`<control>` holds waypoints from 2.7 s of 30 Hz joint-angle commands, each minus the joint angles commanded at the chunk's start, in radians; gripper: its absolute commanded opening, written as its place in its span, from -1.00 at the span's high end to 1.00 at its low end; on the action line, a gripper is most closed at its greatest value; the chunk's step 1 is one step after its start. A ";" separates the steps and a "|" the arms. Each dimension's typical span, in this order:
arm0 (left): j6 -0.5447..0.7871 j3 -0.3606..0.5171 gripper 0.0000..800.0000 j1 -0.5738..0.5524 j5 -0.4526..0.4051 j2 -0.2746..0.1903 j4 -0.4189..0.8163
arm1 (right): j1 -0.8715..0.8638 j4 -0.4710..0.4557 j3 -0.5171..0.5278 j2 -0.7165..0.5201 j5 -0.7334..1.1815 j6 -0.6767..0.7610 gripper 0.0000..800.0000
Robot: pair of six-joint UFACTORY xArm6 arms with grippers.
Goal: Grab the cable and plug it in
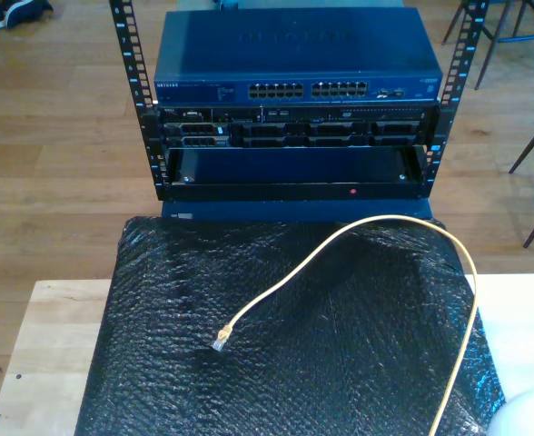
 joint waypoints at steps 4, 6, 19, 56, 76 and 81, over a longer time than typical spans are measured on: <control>-0.084 -0.031 -1.00 -0.081 0.034 0.000 0.000 | 0.086 0.000 -0.054 0.021 0.000 0.110 -1.00; -0.120 -0.051 -1.00 -0.110 0.052 0.000 0.000 | 0.138 0.000 -0.087 0.032 0.002 0.167 -1.00; -0.305 -0.149 -1.00 -0.301 0.137 0.002 -0.153 | 0.431 0.008 -0.347 0.175 0.089 0.483 -1.00; -0.644 -0.201 -1.00 -0.634 0.127 0.023 -0.241 | 1.073 0.203 -0.773 0.468 0.163 0.904 -1.00; -0.746 -0.192 -1.00 -0.675 0.124 0.023 -0.305 | 1.274 0.206 -0.792 0.486 0.157 1.028 -1.00; -0.752 -0.190 -1.00 -0.689 0.118 0.025 -0.336 | 1.323 0.206 -0.799 0.489 0.155 1.071 -1.00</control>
